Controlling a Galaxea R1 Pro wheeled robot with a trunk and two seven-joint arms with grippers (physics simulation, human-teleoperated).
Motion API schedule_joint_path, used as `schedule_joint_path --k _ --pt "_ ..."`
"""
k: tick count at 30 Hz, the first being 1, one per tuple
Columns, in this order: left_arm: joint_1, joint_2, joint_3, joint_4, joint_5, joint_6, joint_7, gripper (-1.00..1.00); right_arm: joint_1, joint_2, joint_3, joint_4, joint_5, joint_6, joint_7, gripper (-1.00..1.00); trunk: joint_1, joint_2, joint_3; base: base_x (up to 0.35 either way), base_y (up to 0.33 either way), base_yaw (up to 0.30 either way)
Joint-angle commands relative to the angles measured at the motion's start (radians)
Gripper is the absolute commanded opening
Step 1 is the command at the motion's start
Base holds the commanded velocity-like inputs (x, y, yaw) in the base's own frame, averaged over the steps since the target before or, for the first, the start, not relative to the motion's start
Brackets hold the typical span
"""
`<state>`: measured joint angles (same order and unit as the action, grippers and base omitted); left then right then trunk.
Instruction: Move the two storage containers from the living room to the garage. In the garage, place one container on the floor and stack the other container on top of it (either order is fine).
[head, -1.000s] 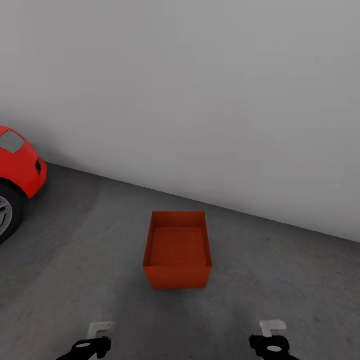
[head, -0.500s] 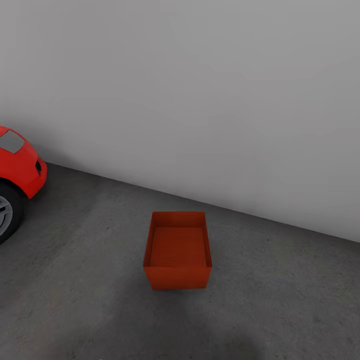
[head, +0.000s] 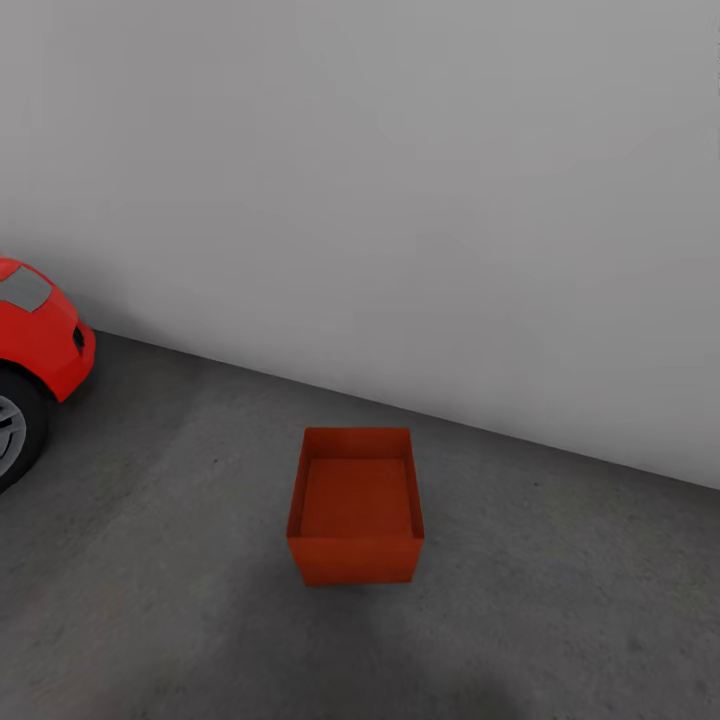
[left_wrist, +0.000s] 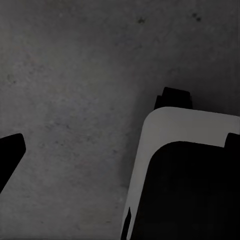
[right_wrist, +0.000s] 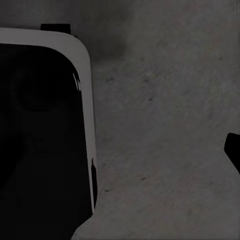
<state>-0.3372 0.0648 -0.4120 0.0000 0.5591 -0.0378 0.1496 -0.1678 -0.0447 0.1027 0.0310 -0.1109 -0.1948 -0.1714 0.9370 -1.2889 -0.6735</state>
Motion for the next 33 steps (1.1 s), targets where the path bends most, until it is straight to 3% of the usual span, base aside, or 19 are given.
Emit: schedule_joint_path --k 1,20,26,33 --pt "0.001 0.000 -0.008 0.000 0.008 -0.001 0.002 1.00 -0.001 0.000 0.009 0.003 -0.011 -0.008 0.000 1.00 0.000 0.000 0.001 0.000 0.000 0.000" --pt "0.010 -0.015 -0.008 0.000 0.009 -0.002 0.002 1.00 -0.001 0.001 0.009 0.004 -0.009 -0.008 0.000 1.00 0.000 0.000 0.031 0.000 0.000 0.000" --pt "0.010 -0.016 -0.008 0.000 0.008 -0.002 0.002 1.00 0.007 0.001 0.010 0.003 -0.004 -0.008 0.000 1.00 -0.023 0.042 0.059 0.000 0.000 0.000" --pt "0.010 -0.016 -0.008 0.000 0.009 -0.002 0.002 1.00 0.010 0.002 0.009 0.003 -0.003 -0.008 0.001 1.00 -0.023 0.042 0.070 0.000 0.000 0.000"
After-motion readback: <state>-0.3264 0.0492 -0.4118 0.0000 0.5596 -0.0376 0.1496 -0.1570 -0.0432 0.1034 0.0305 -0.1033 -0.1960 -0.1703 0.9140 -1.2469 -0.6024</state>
